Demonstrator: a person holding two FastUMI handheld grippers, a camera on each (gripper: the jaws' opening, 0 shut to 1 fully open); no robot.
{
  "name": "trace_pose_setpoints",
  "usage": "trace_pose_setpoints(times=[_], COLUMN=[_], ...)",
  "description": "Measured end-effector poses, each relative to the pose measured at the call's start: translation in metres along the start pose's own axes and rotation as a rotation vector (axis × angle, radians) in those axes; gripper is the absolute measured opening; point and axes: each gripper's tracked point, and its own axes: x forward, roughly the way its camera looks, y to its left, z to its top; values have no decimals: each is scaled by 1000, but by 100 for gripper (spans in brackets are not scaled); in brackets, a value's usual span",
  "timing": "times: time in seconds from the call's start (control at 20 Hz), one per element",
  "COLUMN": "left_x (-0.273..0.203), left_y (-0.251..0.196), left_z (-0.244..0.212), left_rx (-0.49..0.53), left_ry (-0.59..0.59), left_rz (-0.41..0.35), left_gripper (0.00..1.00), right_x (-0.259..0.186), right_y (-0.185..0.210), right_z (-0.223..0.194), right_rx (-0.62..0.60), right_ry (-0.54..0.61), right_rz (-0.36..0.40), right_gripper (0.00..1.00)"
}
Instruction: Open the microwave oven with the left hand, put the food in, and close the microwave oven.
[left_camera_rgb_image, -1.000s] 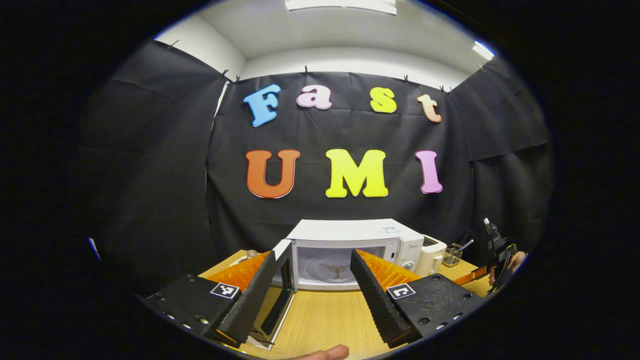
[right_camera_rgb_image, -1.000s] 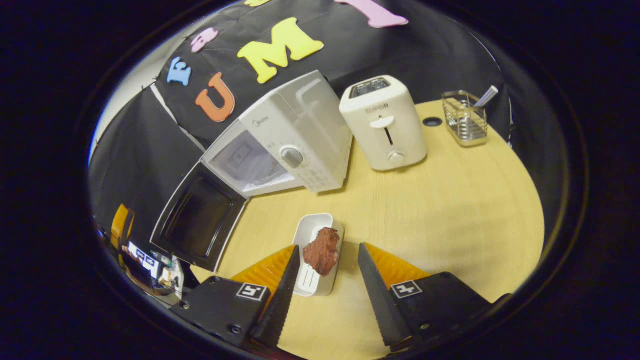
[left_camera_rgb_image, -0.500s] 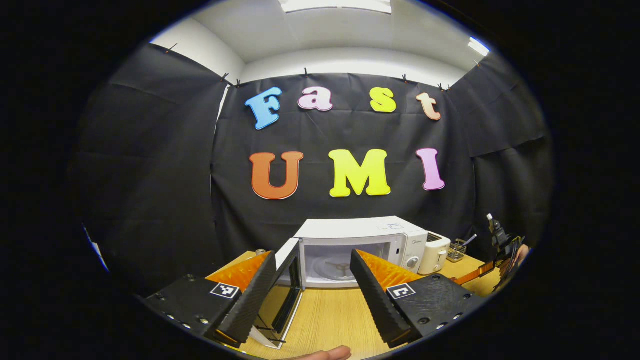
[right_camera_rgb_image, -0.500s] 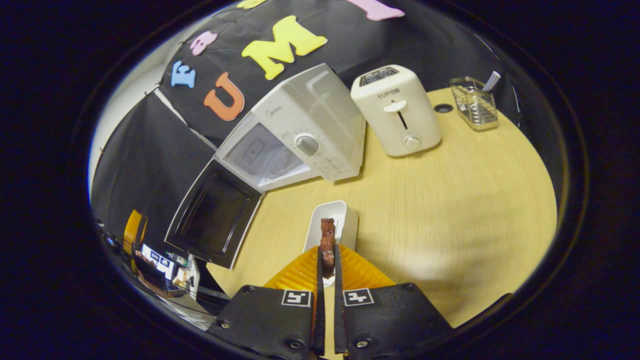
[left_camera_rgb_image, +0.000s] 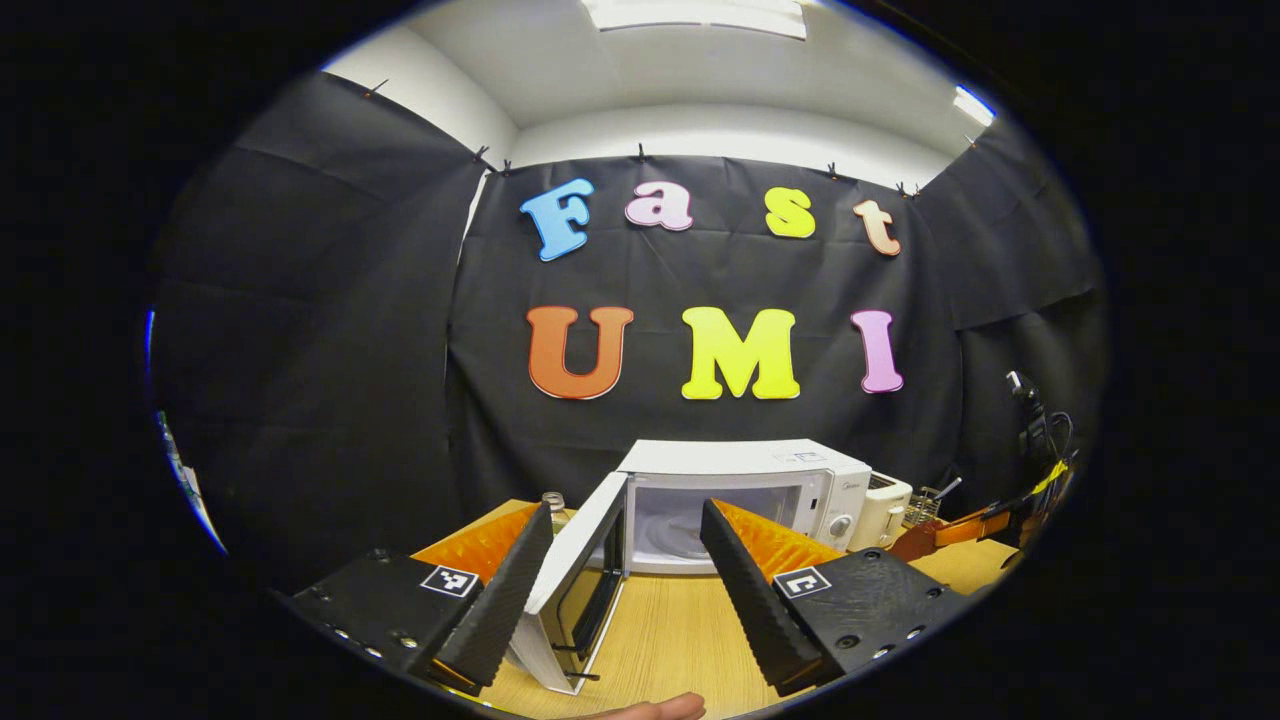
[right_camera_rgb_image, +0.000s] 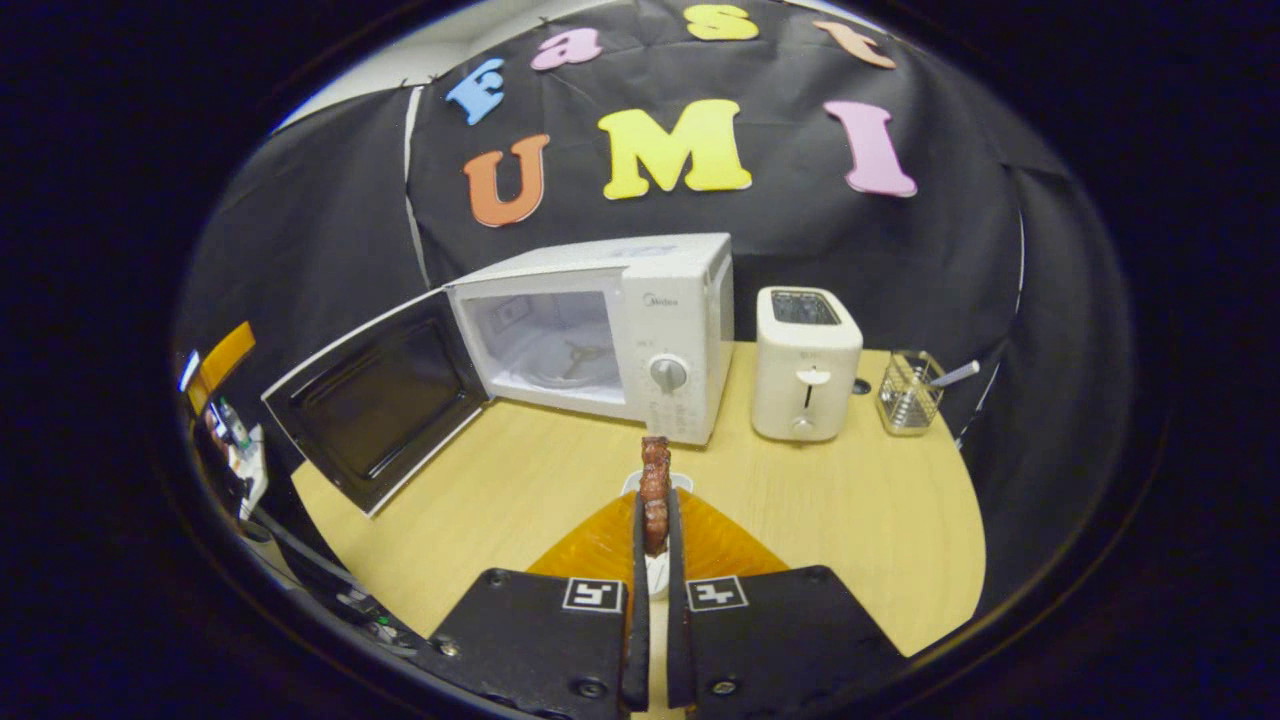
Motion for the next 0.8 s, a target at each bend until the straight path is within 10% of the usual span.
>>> trace_pose_setpoints(times=[0.8], left_x=[-30], left_y=[35], left_z=[-9], left_rx=[-1], left_ry=[50], left_rz=[-67], left_gripper=[91], right_x=[142], right_y=[149], right_z=[74], right_rx=[50], right_ry=[-170], right_rz=[-91], right_gripper=[10])
